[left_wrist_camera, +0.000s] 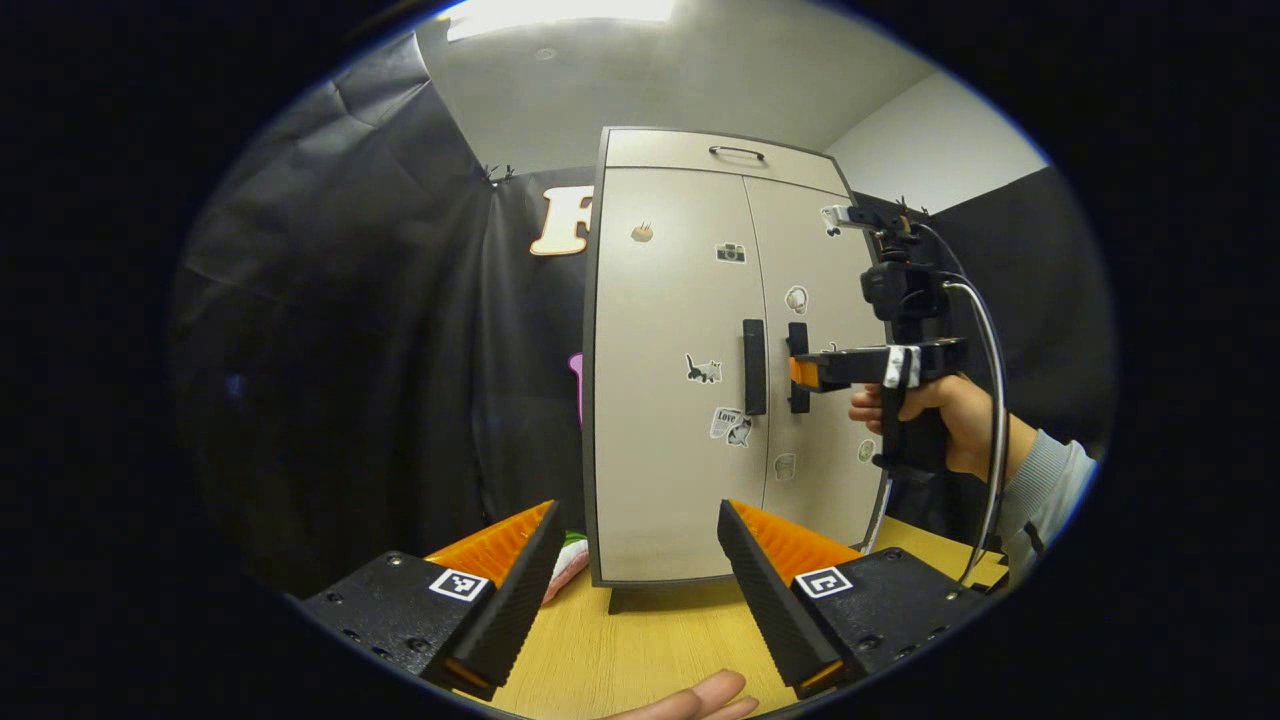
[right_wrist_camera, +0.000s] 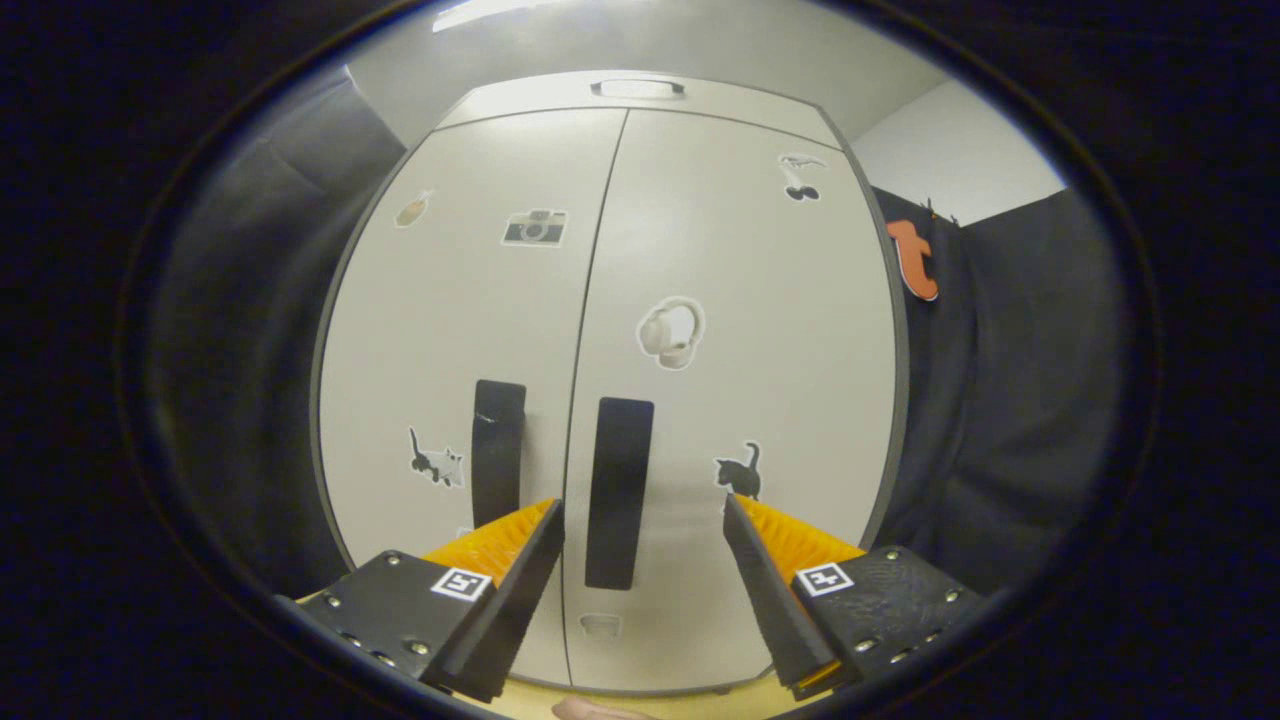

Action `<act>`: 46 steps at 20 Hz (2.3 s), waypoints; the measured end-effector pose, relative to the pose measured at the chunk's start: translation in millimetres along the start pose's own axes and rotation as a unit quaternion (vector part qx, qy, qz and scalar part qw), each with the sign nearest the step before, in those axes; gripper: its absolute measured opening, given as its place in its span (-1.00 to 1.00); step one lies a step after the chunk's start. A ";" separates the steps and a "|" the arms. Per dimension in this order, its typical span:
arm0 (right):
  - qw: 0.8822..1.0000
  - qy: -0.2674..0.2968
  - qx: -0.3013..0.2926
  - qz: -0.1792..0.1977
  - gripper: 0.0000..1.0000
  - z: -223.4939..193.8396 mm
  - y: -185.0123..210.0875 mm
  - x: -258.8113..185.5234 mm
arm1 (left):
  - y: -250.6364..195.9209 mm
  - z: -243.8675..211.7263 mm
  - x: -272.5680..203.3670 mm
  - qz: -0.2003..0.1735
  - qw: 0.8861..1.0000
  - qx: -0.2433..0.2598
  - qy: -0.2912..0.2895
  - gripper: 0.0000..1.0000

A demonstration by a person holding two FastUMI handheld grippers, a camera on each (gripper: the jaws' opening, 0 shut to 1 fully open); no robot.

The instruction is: Open the right door of the double-door shoe cabinet with the right hand, and open the left door with the left hand.

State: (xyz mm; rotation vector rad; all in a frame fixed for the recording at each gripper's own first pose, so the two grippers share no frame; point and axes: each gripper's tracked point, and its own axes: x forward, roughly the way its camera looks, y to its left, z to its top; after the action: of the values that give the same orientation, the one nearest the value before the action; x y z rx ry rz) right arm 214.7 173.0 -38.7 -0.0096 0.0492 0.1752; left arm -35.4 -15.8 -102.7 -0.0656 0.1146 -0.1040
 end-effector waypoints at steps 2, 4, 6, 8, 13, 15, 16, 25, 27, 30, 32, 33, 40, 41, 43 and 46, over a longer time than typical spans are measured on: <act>1.000 0.011 0.017 0.000 0.90 -5.6 6.7 6.6 | 3.6 -0.9 -2.1 0.002 1.000 -0.002 0.002 0.92; 0.999 0.015 0.030 -0.002 0.89 -4.9 8.5 12.8 | 7.9 -0.9 -2.3 0.004 1.000 0.000 0.002 0.92; 0.999 0.015 0.048 -0.007 0.70 -2.3 7.2 18.6 | 15.2 -1.3 -4.0 0.010 1.000 -0.001 0.002 0.92; 0.997 0.030 0.071 -0.010 0.55 -5.2 7.3 24.0 | 19.4 -2.4 -5.8 0.015 1.000 -0.003 0.002 0.92; 0.997 0.031 0.074 0.015 -0.44 -4.7 10.0 32.0 | 17.3 -5.2 -5.1 0.015 1.000 -0.001 0.009 0.92; 0.998 0.007 0.045 0.045 -0.36 -1.9 11.7 35.6 | 14.9 -3.7 -6.2 0.013 1.000 -0.003 0.006 0.92; 0.997 0.009 0.051 0.051 -0.43 -2.8 12.5 36.2 | 14.9 -3.1 -7.5 0.013 1.000 -0.003 0.005 0.92; 0.997 0.036 0.056 0.038 -0.61 -5.9 10.1 33.8 | 15.8 -3.0 -10.4 0.024 1.000 0.001 0.010 0.92; 0.996 0.035 0.065 0.051 -0.60 -4.4 9.0 28.5 | 15.1 -1.4 -11.4 0.027 1.000 0.006 0.011 0.92; 0.995 0.032 0.063 0.065 -0.61 -1.7 7.0 19.7 | 12.9 5.6 -12.0 0.029 1.000 0.009 0.002 0.92; 0.995 0.034 0.063 0.072 -0.60 0.5 4.6 12.2 | 6.9 6.3 -15.6 0.023 1.000 0.010 0.000 0.92; 0.994 0.035 0.069 0.074 -0.60 1.0 3.8 9.9 | 3.1 9.1 -17.4 0.019 1.000 0.011 -0.002 0.92; 0.990 0.041 0.073 0.110 -0.61 5.7 -7.2 -7.8 | -6.2 8.0 -21.1 0.005 1.000 0.014 -0.004 0.92; 0.989 0.043 0.076 0.118 -0.61 5.3 -8.4 -9.1 | -8.4 9.0 -22.1 0.004 1.000 0.016 -0.003 0.92; 0.988 0.044 0.078 0.129 -0.61 6.3 -11.6 -12.4 | -16.3 9.4 -20.3 0.003 1.000 0.018 -0.003 0.92; 0.986 0.043 0.076 0.139 -0.60 8.5 -18.4 -18.9 | -15.4 9.2 -17.5 0.005 1.000 0.017 -0.001 0.92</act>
State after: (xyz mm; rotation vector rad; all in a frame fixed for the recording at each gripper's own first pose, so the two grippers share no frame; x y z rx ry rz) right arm 199.7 151.7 -29.1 0.1427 0.1508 0.4504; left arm -53.2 -28.6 -90.6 -0.0318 0.1107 -0.0966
